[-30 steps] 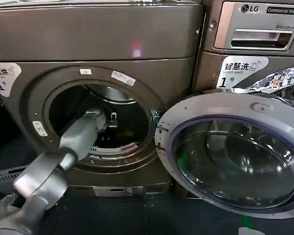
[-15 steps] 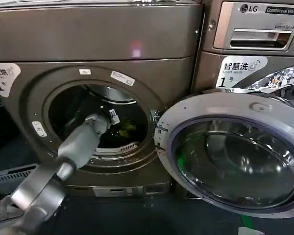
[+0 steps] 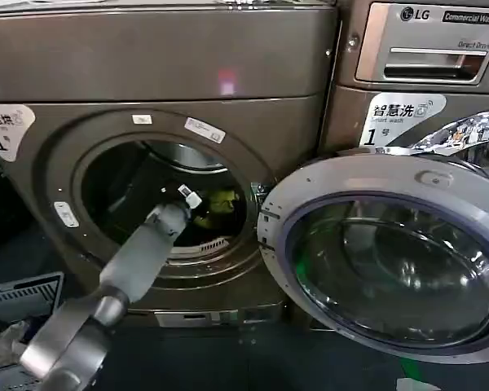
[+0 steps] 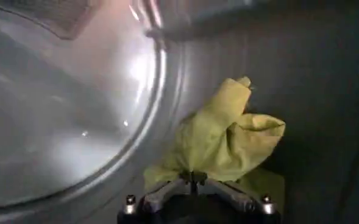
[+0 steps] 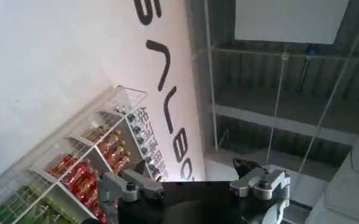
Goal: Grasp the clothes from the dryer.
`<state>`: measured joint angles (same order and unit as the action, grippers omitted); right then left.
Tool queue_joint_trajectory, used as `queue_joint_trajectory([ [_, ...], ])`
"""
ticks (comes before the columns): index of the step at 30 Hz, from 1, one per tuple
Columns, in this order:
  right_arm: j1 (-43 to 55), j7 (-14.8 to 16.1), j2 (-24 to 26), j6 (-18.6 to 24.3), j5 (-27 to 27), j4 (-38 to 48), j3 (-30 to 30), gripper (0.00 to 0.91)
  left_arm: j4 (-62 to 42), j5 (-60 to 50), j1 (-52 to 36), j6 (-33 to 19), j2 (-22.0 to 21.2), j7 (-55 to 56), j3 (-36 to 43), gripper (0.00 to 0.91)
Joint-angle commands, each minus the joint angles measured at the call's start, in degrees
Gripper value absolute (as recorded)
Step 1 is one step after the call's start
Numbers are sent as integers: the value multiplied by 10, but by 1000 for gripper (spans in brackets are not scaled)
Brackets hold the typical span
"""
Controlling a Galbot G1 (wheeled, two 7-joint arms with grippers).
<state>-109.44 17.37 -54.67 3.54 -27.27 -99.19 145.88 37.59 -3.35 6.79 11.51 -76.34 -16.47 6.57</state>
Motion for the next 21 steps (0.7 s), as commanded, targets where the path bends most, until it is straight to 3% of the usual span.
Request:
queue_joint_trajectory([
  [1,1,1,1,2,0,0,-1,907,99,200,49,-23,-1,129,-68,0],
  [13,1,0,3,10,-3,1,-5,907,147,230,91,-133,-22,255,-142,0],
  [21,-1,-13,-7,-15,-28,-23,-16,907,232,212,168,-161,-33,331,-182,0],
])
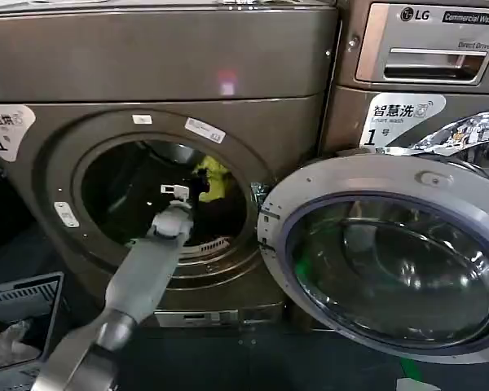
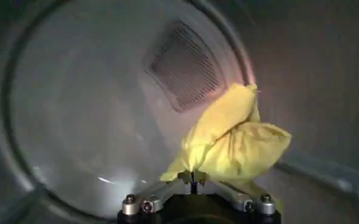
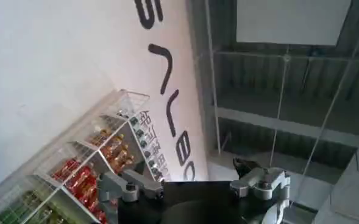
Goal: Grasp the clothes from the dryer.
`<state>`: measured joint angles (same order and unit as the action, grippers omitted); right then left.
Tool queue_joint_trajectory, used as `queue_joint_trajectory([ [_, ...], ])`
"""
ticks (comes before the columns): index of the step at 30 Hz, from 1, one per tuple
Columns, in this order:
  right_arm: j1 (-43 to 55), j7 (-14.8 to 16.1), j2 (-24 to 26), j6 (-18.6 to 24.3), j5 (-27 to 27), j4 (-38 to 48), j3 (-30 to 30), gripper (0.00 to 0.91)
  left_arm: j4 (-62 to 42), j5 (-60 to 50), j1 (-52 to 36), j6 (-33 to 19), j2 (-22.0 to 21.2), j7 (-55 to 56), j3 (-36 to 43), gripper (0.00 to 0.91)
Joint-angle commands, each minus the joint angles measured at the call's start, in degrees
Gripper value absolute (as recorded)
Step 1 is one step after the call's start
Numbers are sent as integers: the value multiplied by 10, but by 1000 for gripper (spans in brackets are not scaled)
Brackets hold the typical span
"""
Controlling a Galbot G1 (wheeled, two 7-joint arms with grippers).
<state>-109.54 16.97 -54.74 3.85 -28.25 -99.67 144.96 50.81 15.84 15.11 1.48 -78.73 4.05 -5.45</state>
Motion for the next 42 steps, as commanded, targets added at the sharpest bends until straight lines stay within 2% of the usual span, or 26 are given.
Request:
queue_joint_trajectory([
  [1,1,-9,-6,-21,-18,-20,-7,907,106,18,93,-62,-12,131,-67,0],
  [4,6,-1,-2,-23,-19,-20,-3,907,119,10,115,-69,-18,149,-82,0],
  [6,6,-7,1,-16,-24,-15,-2,907,124,8,127,-73,-21,160,-91,0],
  [11,3,-41,10,-15,-24,0,6,907,124,8,142,-74,-27,173,-101,0],
  [19,-3,-62,14,-5,-38,10,14,907,126,-5,154,-76,-40,163,-99,0],
  [33,-2,-56,17,-5,-35,11,15,907,128,-31,149,-68,-17,81,-83,0],
  [42,-3,-53,17,-3,-35,11,18,907,130,-31,148,-67,-19,74,-82,0],
])
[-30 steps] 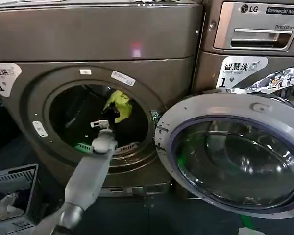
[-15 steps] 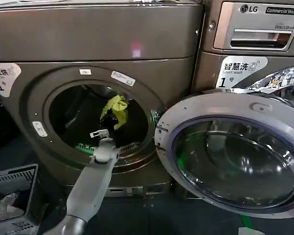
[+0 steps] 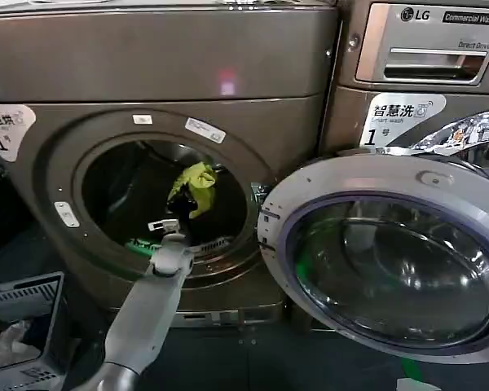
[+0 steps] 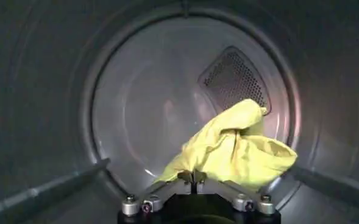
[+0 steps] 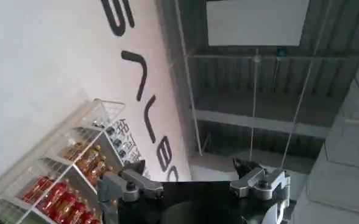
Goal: Grasp the clothes from the dryer.
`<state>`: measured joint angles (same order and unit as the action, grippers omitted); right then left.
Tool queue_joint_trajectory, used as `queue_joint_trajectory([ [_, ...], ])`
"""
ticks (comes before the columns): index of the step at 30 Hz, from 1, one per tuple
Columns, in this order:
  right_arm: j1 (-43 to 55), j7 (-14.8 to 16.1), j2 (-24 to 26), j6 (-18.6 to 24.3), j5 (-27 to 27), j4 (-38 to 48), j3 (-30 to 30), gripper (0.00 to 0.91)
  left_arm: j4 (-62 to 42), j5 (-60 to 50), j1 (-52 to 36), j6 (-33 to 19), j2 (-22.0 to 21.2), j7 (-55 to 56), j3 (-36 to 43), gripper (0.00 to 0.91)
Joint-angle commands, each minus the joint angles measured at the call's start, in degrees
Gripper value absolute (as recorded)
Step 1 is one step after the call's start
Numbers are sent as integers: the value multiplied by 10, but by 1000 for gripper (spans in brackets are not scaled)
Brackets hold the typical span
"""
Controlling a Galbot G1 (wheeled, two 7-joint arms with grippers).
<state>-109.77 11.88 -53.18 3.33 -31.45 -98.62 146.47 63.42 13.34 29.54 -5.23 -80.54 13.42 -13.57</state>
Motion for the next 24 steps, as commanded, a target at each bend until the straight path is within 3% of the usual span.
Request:
queue_joint_trajectory([
  [1,-1,-2,1,2,-2,0,3,907,4,-7,3,0,-1,-21,-1,0],
  [24,-3,14,3,-1,7,-5,11,907,-3,-7,-6,2,-8,-25,0,0],
])
